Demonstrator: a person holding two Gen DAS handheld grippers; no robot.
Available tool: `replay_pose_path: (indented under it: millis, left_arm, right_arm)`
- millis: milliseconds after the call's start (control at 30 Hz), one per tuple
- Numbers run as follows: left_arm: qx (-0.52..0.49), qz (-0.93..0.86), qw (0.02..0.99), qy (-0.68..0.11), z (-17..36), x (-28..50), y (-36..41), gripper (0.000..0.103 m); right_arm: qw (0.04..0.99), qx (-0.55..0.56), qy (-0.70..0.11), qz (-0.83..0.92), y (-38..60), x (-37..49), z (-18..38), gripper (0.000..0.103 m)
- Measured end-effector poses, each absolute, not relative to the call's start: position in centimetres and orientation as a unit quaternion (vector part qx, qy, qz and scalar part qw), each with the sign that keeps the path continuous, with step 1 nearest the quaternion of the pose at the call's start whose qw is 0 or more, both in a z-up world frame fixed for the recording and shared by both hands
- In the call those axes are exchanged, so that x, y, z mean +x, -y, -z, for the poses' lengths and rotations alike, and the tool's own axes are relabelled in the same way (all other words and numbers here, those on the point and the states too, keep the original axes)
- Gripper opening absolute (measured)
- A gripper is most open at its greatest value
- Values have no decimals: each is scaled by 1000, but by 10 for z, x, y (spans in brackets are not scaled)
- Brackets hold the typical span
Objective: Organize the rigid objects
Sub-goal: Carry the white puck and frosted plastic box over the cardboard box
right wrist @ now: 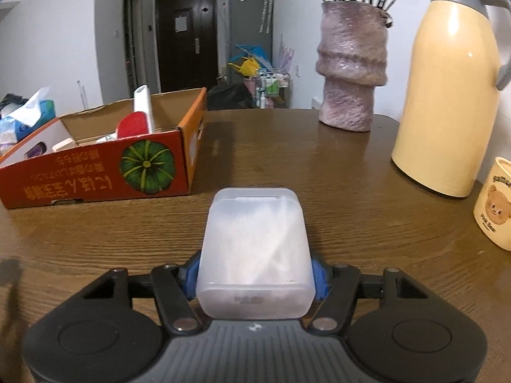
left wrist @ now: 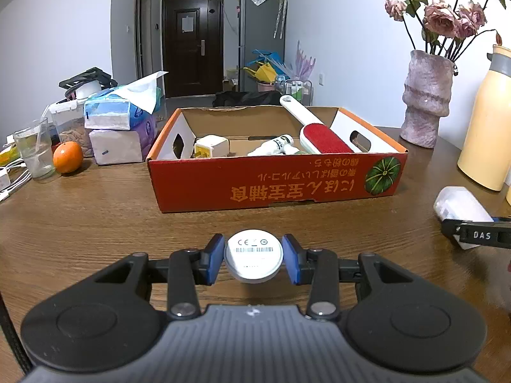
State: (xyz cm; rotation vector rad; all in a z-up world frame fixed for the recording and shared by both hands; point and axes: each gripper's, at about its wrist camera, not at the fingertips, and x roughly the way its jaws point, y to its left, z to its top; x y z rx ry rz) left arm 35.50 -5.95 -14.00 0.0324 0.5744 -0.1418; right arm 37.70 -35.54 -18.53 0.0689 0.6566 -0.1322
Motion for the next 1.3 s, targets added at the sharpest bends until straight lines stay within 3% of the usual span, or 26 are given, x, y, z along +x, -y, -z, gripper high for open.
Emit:
replay_pose_path:
  millis: [1300]
  left_arm:
    - [-6,69,964,-256,122,349,40,41]
  right_arm:
    - [972,40,-231,19,252,332,159,63]
